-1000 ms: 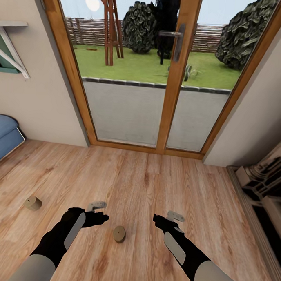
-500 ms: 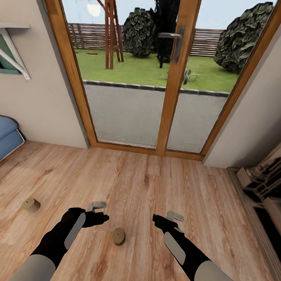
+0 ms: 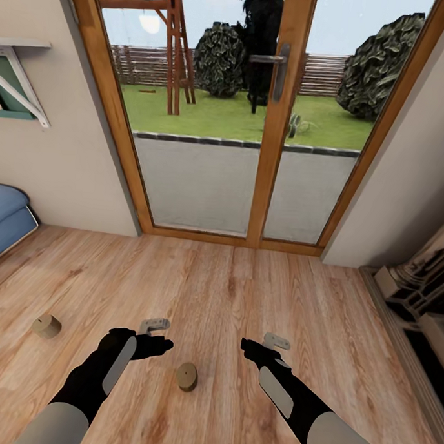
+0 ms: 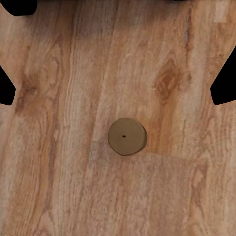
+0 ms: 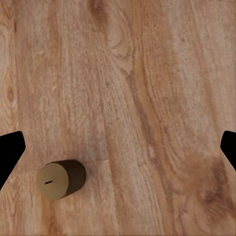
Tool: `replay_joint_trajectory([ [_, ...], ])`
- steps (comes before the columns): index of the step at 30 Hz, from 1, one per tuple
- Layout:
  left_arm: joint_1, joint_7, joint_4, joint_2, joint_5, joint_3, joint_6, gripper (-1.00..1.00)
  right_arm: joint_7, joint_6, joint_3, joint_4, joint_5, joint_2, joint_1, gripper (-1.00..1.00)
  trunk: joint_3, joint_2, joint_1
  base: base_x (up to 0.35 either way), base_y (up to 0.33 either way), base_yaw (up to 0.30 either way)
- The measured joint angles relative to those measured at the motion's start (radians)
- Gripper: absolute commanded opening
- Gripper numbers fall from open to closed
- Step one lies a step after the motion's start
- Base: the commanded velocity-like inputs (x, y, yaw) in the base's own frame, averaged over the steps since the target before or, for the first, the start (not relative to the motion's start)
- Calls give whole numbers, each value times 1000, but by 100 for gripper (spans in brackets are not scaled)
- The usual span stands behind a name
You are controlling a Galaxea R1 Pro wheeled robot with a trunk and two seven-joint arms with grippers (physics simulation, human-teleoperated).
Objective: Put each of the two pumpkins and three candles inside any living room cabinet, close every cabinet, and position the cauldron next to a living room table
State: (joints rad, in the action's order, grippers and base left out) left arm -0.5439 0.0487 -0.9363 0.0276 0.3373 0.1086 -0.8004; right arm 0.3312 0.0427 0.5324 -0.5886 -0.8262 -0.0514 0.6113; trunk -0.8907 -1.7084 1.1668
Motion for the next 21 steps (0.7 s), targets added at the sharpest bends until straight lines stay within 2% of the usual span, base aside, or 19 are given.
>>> replay_joint_trajectory([
  [21,0,1,1,0,-1,2,2,100,-14,7,-2,0,0,0,0,100,-31,-147,81,0,0,0],
])
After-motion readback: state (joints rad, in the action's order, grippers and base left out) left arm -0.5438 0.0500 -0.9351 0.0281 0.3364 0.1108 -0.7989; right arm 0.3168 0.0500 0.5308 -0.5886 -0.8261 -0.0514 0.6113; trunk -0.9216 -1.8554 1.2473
